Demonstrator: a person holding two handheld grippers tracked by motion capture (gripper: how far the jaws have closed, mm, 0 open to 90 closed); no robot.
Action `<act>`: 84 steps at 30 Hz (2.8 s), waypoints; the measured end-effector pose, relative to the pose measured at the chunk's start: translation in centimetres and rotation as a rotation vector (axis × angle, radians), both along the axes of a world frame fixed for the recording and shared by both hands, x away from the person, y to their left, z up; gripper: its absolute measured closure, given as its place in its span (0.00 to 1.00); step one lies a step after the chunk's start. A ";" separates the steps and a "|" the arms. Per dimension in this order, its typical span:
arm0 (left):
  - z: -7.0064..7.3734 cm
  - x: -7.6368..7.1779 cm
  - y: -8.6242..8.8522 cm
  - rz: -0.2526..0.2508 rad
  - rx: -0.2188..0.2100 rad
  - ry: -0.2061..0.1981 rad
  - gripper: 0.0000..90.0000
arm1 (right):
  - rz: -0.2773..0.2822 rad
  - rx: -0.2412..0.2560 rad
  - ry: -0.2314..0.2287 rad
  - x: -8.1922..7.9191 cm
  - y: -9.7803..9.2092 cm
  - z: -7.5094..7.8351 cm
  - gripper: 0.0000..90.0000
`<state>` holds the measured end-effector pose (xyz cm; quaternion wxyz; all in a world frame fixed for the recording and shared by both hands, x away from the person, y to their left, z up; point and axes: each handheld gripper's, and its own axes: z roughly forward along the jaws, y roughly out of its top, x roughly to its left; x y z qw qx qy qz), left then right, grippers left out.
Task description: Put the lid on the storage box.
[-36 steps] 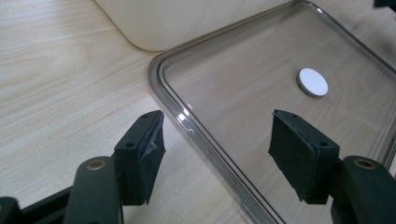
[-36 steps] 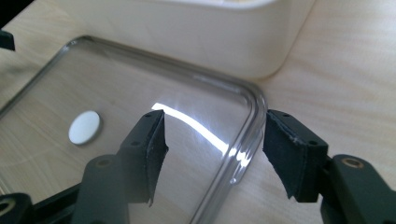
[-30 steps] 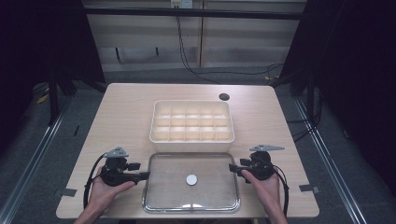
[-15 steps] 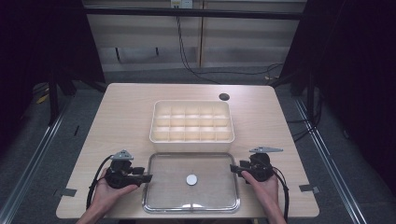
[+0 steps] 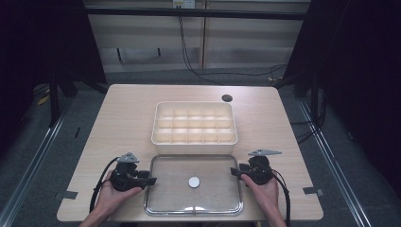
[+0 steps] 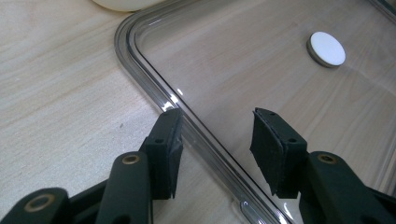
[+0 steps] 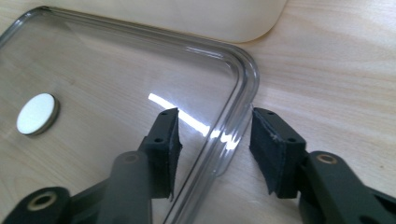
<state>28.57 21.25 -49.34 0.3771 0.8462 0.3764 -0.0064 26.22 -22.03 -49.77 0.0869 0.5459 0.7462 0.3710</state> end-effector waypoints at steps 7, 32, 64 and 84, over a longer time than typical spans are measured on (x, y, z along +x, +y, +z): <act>0.0 -0.2 -0.2 -0.005 0.005 -0.014 0.59 | -0.056 0.114 0.037 0.1 -0.9 -0.3 0.61; 0.0 -0.2 -0.1 -0.017 0.009 -0.021 0.60 | -0.077 0.392 0.101 0.0 -2.5 -0.9 0.69; -0.1 0.4 0.5 0.016 -0.018 0.003 0.41 | 0.007 0.451 0.050 -0.2 -2.5 -0.4 0.80; 0.5 0.2 0.9 0.012 -0.110 0.027 0.50 | 0.013 0.458 0.010 -0.4 -2.4 0.1 0.82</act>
